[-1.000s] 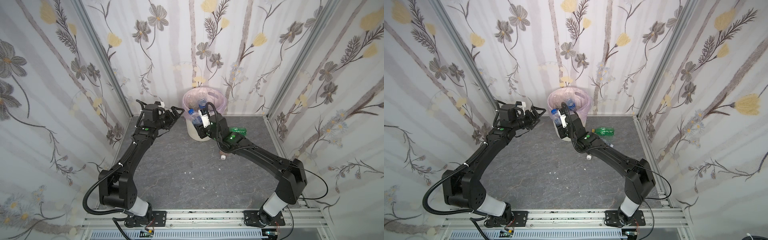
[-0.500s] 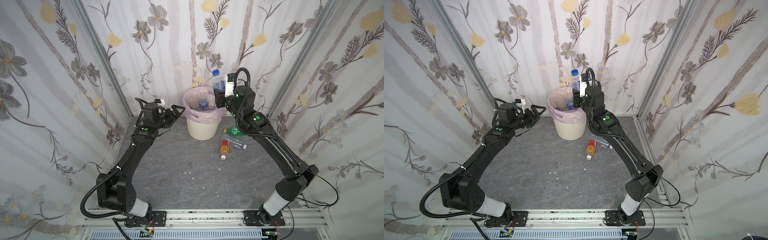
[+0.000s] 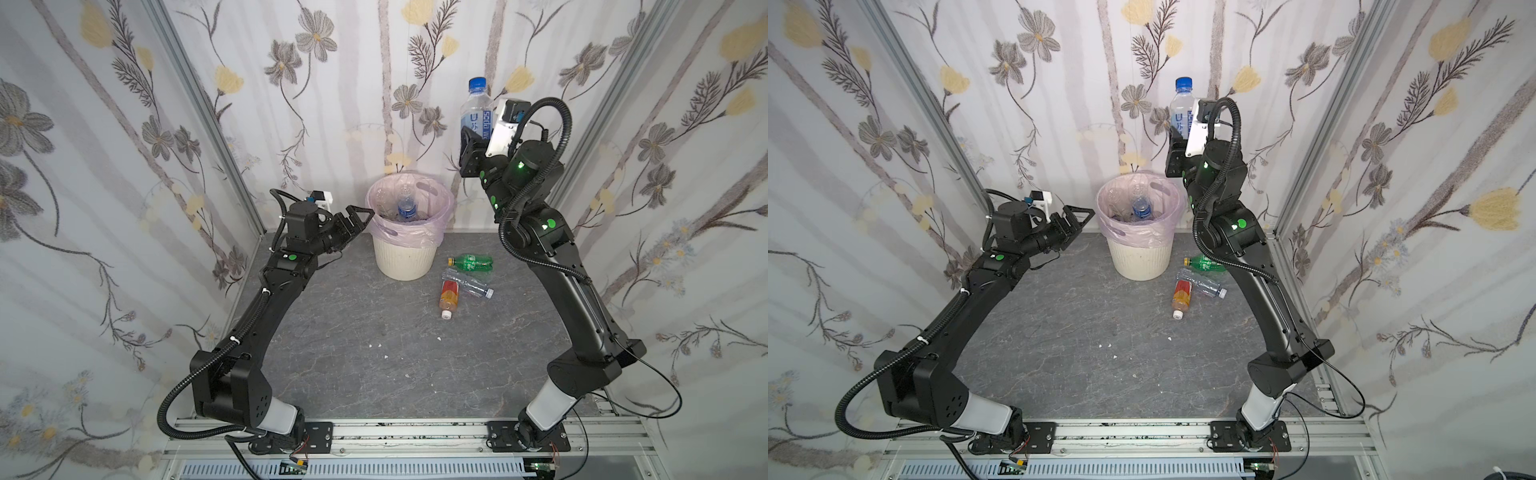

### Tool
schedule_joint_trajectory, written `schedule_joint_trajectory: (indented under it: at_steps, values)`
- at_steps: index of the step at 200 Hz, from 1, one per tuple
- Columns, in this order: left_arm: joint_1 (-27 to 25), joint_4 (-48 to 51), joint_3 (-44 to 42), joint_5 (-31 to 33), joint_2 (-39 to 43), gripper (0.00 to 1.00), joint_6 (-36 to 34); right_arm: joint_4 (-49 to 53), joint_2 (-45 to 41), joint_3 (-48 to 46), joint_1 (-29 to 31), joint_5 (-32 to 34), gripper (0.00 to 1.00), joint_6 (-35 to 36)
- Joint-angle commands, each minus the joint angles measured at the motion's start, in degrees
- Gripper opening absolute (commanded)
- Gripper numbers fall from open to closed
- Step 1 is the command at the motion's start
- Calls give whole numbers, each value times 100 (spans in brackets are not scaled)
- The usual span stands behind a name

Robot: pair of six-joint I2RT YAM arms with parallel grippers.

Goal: Throw the plastic bottles in the bin
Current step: 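Open the left gripper and raise the bottle over the bin with the right gripper, then open the right gripper over the bin to drop the soda-water bottle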

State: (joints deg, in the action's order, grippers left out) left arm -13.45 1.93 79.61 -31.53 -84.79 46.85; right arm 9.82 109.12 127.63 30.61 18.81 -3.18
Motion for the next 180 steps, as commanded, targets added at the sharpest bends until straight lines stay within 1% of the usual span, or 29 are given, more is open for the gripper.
schedule_joint_trajectory:
  at_steps: [1, 19, 31, 37, 44, 47, 70, 105, 180]
  values:
    - [-8, -97, -37, 7, 7, 100, -62, 335, 692, 73, -78, -77, 51, -370]
    - [-3, -97, -99, -2, 12, 100, -62, 798, 1378, 458, -128, -376, 69, -640]
    - [-8, -97, -151, 8, 24, 100, -71, 1044, 1549, 621, -103, -112, 83, -801]
    - [-7, -97, -178, 15, 42, 100, -76, 1077, 1514, 603, -91, 36, 88, -887]
    - [-6, -97, -204, 22, 55, 100, -86, 1055, 1426, 512, -76, 107, 97, -974]
    - [-4, -97, -218, 25, 59, 100, -89, 1016, 1384, 456, -75, 106, 99, -988]
    - [-2, -101, -269, 44, 29, 100, -63, 689, 1042, 29, -47, -25, 100, -992]
    - [-4, -97, -240, 59, 3, 100, -18, 749, 897, -49, -54, -80, 100, -965]
    - [-82, -96, -297, 122, 188, 100, -51, 582, 469, -628, -48, -116, 100, -940]
